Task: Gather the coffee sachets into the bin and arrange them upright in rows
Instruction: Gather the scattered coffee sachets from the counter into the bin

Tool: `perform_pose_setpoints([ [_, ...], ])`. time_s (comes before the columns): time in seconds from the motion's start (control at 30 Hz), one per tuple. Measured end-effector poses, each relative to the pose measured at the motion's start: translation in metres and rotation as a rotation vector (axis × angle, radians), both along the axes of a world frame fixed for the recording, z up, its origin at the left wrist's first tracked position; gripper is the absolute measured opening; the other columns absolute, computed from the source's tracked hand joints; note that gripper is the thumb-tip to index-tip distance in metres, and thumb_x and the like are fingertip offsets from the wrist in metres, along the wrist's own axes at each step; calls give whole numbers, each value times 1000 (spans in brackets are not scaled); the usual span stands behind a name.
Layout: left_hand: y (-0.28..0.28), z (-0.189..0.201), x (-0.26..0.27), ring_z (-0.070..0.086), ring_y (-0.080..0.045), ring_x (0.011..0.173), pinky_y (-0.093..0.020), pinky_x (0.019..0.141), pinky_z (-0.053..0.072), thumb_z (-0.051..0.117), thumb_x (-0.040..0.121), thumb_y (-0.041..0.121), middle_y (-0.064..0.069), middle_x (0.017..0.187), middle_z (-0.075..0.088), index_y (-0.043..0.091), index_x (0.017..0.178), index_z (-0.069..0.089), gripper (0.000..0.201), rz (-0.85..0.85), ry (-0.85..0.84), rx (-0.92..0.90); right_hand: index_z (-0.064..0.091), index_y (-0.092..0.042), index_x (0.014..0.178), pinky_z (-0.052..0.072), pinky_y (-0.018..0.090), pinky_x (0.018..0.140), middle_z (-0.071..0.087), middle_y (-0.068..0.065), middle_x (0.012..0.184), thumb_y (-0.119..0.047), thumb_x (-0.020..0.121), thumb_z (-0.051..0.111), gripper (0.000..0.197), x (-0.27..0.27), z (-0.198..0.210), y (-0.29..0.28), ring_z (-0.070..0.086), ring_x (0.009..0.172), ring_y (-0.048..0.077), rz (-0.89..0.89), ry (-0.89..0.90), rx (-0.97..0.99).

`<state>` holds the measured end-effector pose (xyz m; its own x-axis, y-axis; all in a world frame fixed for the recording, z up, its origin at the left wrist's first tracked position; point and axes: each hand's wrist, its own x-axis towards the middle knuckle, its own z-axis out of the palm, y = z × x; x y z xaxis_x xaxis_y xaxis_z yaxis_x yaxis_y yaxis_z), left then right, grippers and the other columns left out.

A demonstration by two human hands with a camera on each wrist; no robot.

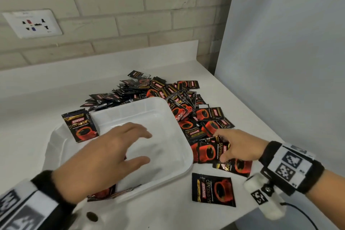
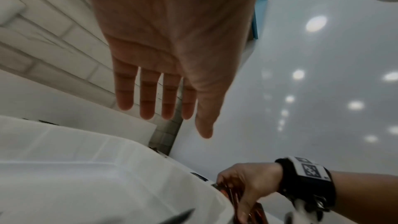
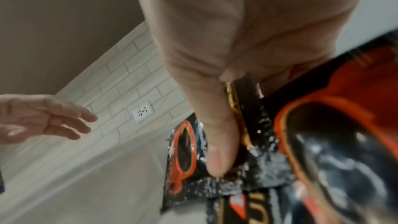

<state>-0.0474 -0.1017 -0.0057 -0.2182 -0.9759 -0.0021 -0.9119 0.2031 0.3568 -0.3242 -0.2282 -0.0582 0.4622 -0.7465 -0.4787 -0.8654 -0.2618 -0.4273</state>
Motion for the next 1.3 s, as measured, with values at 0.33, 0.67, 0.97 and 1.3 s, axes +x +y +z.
perform_pose_setpoints([
  [0.33, -56, 11, -79, 36, 4, 120, -5, 94, 25, 69, 78, 40, 17, 132, 40, 27, 142, 28, 76, -115, 301, 0, 49, -37, 82, 52, 25, 75, 61, -11, 90, -13, 76, 72, 33, 6, 72, 1, 61, 80, 8, 79, -259, -224],
  [0.67, -66, 12, -68, 65, -14, 72, -37, 74, 55, 73, 75, 18, 3, 79, 65, 27, 88, 54, 25, 117, 710, 70, 51, -28, 103, 58, 25, 65, 63, 0, 95, 11, 69, 71, 55, 39, 79, 20, 66, 82, 7, -113, -928, -18],
  [0.97, -52, 21, -3, 67, -17, 77, -43, 82, 51, 74, 55, 38, 6, 80, 73, 31, 85, 57, 35, 292, 796, -11, 53, -26, 118, 39, 26, 90, 46, -6, 107, -46, 80, 64, 44, -5, 4, 37, 44, 99, 10, 314, 70, -248],
  [1.3, -44, 8, 19, 66, -13, 65, -33, 66, 45, 70, 73, 23, 14, 70, 71, 28, 87, 55, 21, 382, 696, 24, 42, -30, 80, 43, 28, 75, 49, -8, 89, -44, 80, 65, 27, -3, -16, 43, 48, 85, 12, 270, 100, -71],
])
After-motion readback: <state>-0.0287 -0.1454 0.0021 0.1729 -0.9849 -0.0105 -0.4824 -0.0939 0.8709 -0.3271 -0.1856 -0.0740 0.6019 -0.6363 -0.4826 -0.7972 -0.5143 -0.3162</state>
